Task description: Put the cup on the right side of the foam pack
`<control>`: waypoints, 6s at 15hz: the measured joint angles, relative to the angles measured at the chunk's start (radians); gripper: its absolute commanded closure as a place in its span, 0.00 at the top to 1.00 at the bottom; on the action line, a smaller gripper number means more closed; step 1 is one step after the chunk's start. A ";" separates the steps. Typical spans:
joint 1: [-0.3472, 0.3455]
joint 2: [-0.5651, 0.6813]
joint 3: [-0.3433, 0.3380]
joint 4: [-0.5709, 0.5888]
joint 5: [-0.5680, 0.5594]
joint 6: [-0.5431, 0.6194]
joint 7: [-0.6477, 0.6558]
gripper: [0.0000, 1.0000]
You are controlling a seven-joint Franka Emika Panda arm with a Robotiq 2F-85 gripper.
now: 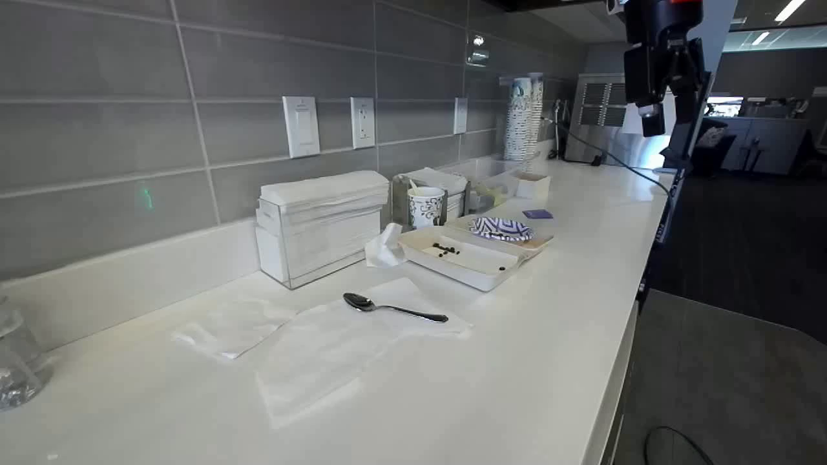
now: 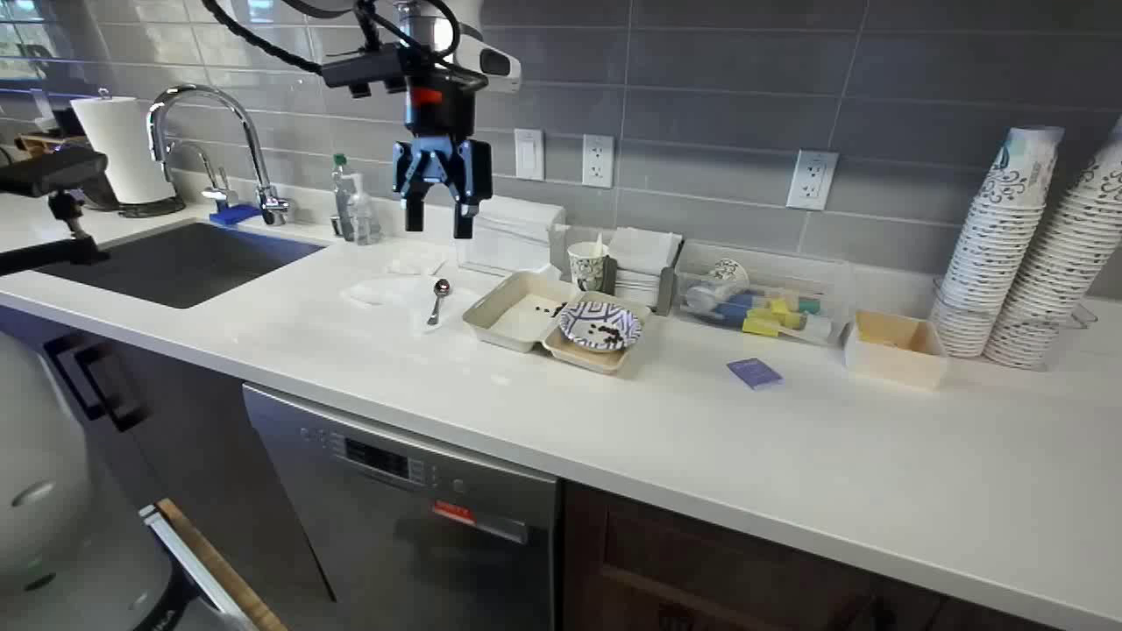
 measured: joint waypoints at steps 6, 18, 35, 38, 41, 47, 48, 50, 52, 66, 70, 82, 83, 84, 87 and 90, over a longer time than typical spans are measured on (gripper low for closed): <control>0.000 0.000 0.000 0.000 0.000 0.000 0.000 1.00; 0.003 0.072 0.048 0.003 0.007 0.109 0.340 1.00; 0.125 0.628 -0.019 0.392 -0.115 0.675 1.320 1.00; 0.140 0.684 -0.056 0.453 -0.116 0.674 1.412 1.00; 0.142 0.681 -0.057 0.453 -0.116 0.674 1.405 1.00; 0.147 0.711 -0.071 0.464 -0.103 0.675 1.483 1.00; 0.147 0.728 -0.076 0.472 -0.094 0.678 1.508 1.00; 0.146 0.768 -0.082 0.492 -0.066 0.692 1.544 1.00; 0.144 0.805 -0.084 0.516 -0.026 0.706 1.557 1.00; 0.134 0.944 -0.105 0.662 0.102 0.772 1.560 0.01; 0.130 0.957 -0.104 0.663 0.126 0.809 1.560 0.01; 0.152 0.842 -0.111 0.675 0.101 0.717 1.556 0.01; 0.155 0.821 -0.111 0.675 0.093 0.671 1.548 0.01; 0.155 0.799 -0.111 0.674 0.084 0.622 1.533 0.01; 0.147 0.726 -0.121 0.672 0.053 0.475 1.480 0.01; 0.115 0.677 -0.150 0.669 0.019 0.402 1.457 0.01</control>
